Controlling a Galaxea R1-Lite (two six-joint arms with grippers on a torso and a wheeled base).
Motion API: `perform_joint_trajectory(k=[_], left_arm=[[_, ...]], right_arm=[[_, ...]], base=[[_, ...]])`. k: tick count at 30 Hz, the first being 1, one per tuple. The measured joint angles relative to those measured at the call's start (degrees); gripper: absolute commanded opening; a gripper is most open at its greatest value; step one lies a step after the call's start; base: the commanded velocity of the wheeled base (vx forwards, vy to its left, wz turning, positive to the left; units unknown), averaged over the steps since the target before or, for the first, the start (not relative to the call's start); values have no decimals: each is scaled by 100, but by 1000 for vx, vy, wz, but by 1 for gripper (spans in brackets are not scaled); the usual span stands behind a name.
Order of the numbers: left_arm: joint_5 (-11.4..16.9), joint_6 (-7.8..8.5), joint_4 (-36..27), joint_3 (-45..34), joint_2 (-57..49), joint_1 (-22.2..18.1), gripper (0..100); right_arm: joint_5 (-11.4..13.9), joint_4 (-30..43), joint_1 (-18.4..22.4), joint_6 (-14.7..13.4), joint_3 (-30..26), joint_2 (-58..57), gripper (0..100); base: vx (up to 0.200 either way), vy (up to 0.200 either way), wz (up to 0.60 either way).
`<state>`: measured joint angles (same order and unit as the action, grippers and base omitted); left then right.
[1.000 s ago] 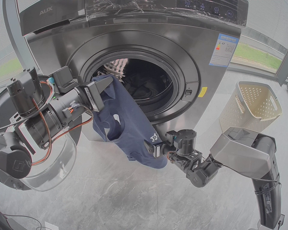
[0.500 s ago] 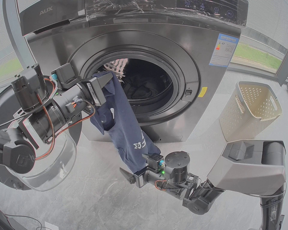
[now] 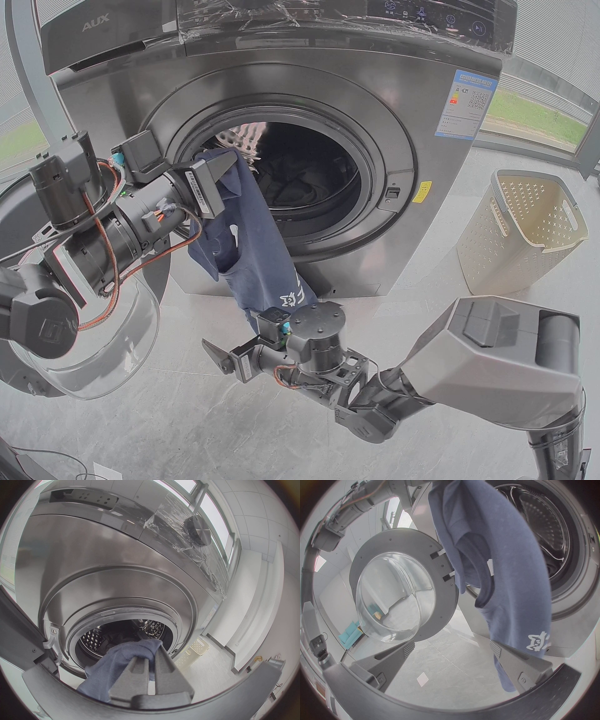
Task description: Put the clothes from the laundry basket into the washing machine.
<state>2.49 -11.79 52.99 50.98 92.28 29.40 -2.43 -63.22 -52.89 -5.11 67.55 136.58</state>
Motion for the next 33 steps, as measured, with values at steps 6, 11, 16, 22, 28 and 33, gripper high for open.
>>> perform_joint_trajectory(k=[6, 11, 16, 22, 28, 33], left_arm=[[-2, 0, -11, 17, -2, 0, 0], [-2, 0, -22, 10, -26, -6, 0], [-4, -2, -44, -33, -77, -28, 0], [-4, -4, -79, -101, -172, -63, 0], [-4, -6, -80, -165, -229, -80, 0], [-11, -6, -83, -204, -260, -91, 0]], right_arm=[[18, 477, 67, -28, 1092, 518, 100], [24, 928, 171, -44, 2096, 1047, 100], [-26, 1352, 354, -48, 3072, 1543, 100], [-197, 1552, 786, -44, 3538, 1929, 100], [-277, 1560, 990, -6, 3600, 2022, 100], [-288, 1581, 996, 11, 3634, 2047, 100]], base=[[0, 0, 0], [0, 0, 0], [0, 0, 0], [0, 0, 0], [0, 0, 0], [0, 0, 0]])
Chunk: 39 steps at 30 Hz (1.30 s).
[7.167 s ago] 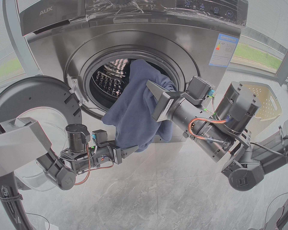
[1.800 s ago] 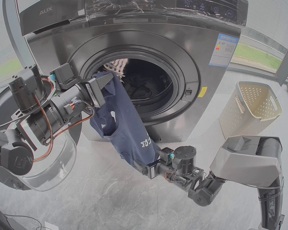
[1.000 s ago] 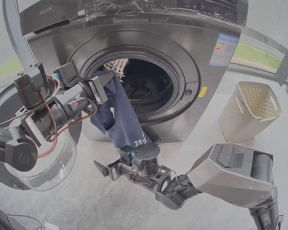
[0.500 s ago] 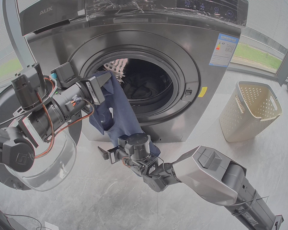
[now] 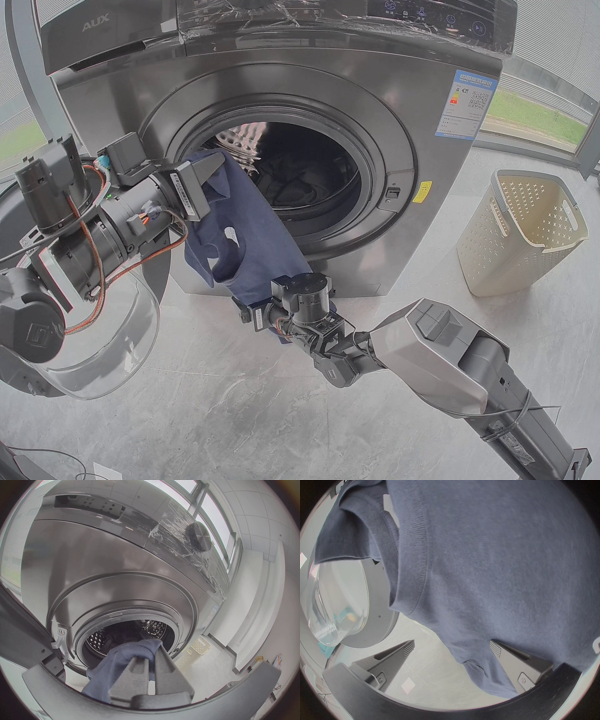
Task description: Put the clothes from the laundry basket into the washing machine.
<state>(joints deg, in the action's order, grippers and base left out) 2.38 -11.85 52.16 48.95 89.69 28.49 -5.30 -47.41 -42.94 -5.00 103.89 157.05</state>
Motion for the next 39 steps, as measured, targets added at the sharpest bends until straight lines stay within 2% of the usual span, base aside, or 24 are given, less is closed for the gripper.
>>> perform_joint_trajectory(k=[5, 10, 15, 22, 23, 32, 39], left_arm=[[-9, 0, 0, -9, -9, 0, 0], [-55, 0, 2, -16, -11, 6, 0], [-71, 0, -66, -20, -46, 9, 0], [-66, -13, -112, -33, -112, 6, 0], [-66, -16, -112, -41, -118, 6, 0], [-49, -38, -96, -313, -204, 12, 0], [-35, -121, -71, -479, -278, 11, 0]], right_arm=[[2, 50, -44, 0, 156, 17, 100], [-28, 291, -59, 2, 546, 85, 100], [-116, 699, -4, 7, 945, 257, 100], [-307, 666, 49, 7, 1061, 397, 100], [-317, 658, 55, 5, 1063, 406, 0], [-323, 639, 24, -66, 1072, 433, 0], [-361, 447, 13, -96, 1023, 328, 0]], base=[[0, 0, 0], [0, 0, 0], [0, 0, 0], [0, 0, 0], [0, 0, 0], [0, 0, 0], [0, 0, 0]])
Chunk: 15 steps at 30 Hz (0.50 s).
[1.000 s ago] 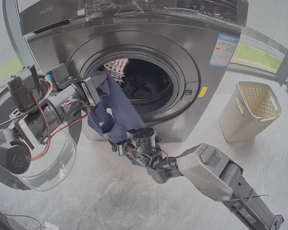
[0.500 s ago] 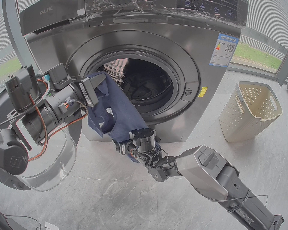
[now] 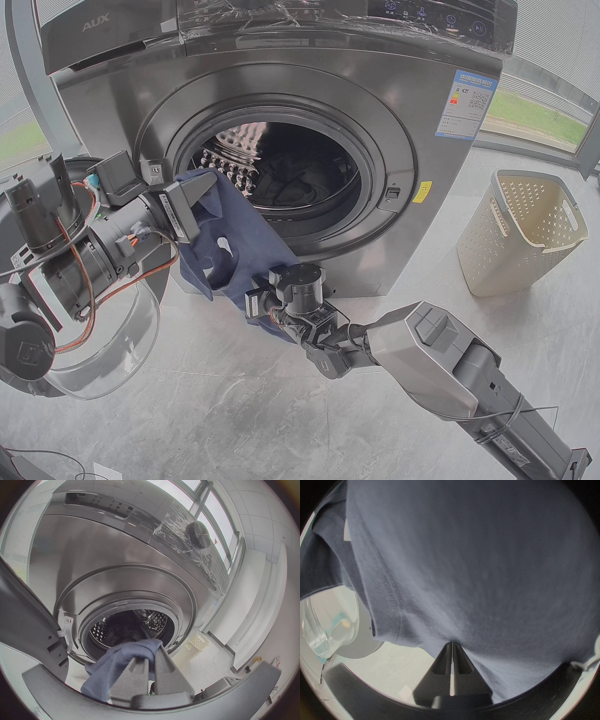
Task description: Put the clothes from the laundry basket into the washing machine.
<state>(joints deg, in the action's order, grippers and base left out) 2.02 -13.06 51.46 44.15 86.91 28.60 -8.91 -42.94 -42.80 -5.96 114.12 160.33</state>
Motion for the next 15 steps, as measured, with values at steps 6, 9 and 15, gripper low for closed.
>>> perform_joint_trajectory(k=[6, 9, 15], left_arm=[[-2, -13, 9, -11, -28, 0, 0], [-2, -16, 5, -11, -52, 12, 0], [7, -24, -6, -30, -118, 54, 0]], right_arm=[[-4, -323, -22, -5, -846, -346, 0], [-1, -549, -30, -5, -1582, -625, 100], [90, -1125, -144, -79, -2944, -1430, 100]], base=[[0, 0, 0], [0, 0, 0], [0, 0, 0]])
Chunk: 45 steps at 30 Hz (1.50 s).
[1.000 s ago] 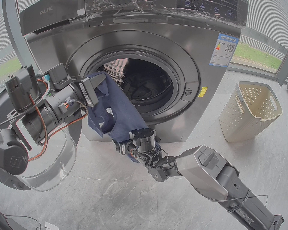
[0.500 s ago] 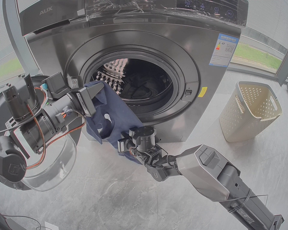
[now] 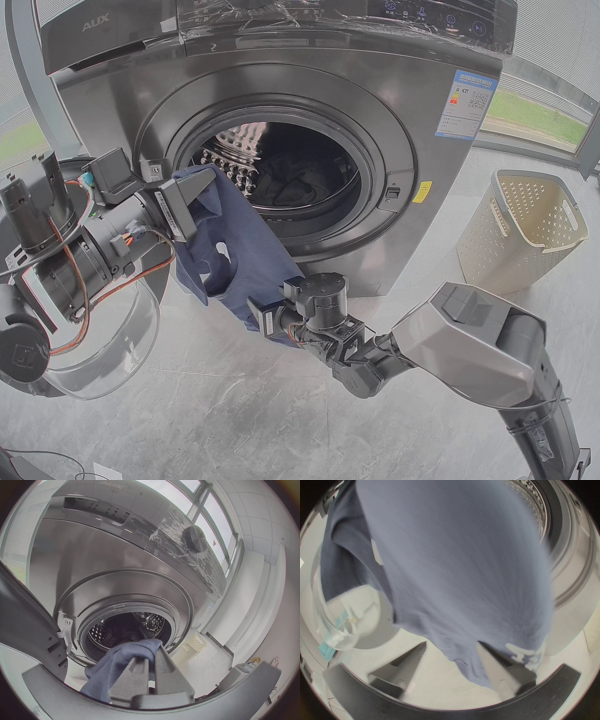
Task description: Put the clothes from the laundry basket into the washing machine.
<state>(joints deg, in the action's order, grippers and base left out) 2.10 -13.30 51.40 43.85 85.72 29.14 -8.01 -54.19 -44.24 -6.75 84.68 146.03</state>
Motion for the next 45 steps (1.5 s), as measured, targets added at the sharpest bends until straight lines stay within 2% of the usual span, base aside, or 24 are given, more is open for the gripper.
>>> perform_joint_trajectory(k=[4, 9, 16, 20, 23, 30, 35, 40, 41, 45], left_arm=[[0, -2, 0, -24, -34, 16, 0], [-5, -5, 9, -50, -56, 24, 0], [4, -33, 39, -61, -69, 49, 0], [17, -200, 41, -77, -122, 151, 0], [26, -255, 33, -83, -174, 226, 0], [33, -266, 35, -133, -227, 269, 0], [37, -266, 50, -247, -245, 263, 0], [35, -260, 63, -308, -251, 234, 0], [33, -260, 66, -312, -251, 230, 0], [20, -260, 69, -319, -254, 219, 0]], right_arm=[[110, -127, -241, -88, -378, -424, 100], [150, -61, -446, -139, -204, -621, 100], [104, 347, -510, -282, 579, -343, 100], [51, 761, -477, -517, 989, -80, 100], [22, 917, -468, -635, 1191, 59, 100], [-94, 1119, -394, -802, 1816, 367, 100], [-204, 1521, -333, -1189, 2299, 529, 100], [-349, 1776, -272, -1424, 2651, 625, 100], [-367, 1785, -262, -1446, 2712, 656, 0], [-479, 1798, -243, -1468, 2847, 755, 0]], base=[[0, 0, 0], [0, 0, 0], [0, 0, 0], [0, 0, 0], [0, 0, 0], [0, 0, 0], [0, 0, 0], [0, 0, 0], [0, 0, 0], [0, 0, 0]])
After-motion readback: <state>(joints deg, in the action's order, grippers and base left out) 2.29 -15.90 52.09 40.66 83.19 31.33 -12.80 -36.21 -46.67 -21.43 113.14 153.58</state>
